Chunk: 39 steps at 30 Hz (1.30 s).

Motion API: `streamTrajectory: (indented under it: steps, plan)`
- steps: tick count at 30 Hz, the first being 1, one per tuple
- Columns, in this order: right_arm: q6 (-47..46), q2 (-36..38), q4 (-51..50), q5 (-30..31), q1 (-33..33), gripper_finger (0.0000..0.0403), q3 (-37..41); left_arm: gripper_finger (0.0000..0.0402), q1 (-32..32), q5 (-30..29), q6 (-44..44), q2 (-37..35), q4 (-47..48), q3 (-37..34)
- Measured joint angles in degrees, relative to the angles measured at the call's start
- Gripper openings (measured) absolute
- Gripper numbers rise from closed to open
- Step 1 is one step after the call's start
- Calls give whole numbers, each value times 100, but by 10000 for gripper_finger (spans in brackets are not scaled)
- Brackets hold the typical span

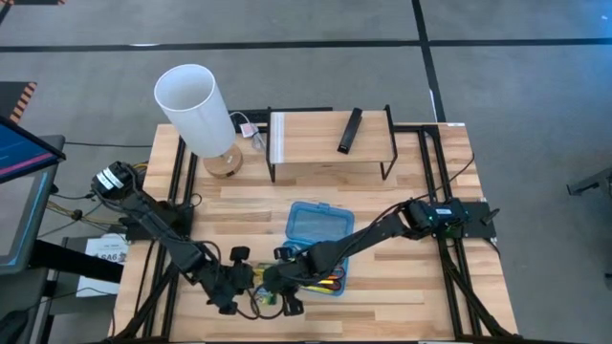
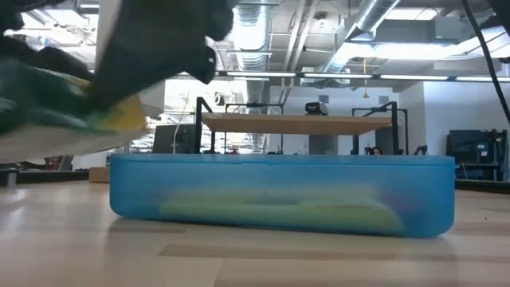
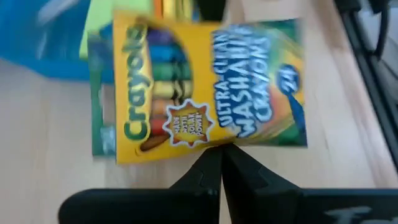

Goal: Pack school essentials
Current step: Put the crayon box into the blue supply box

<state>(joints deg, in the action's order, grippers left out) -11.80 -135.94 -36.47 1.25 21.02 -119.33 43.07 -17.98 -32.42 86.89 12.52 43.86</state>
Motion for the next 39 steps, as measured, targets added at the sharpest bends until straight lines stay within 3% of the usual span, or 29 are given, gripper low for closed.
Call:
streamTrajectory:
  steps: [9, 18, 31, 39]
  plan:
    - [-182, 112, -726, 447, 44, 10, 13, 0, -375, 124, 908, -7, -30, 417]
    - [-355, 385, -1274, 998, 161, 8, 17, 0, -747, 123, 1289, -2, -56, 435]
    - [-763, 463, -2297, 1373, 192, 9, 11, 0, -1454, 502, 2056, 26, -620, 428]
    - [-933, 476, -2371, 1410, 188, 9, 324, 0, -1847, 796, 2348, 39, -723, 428]
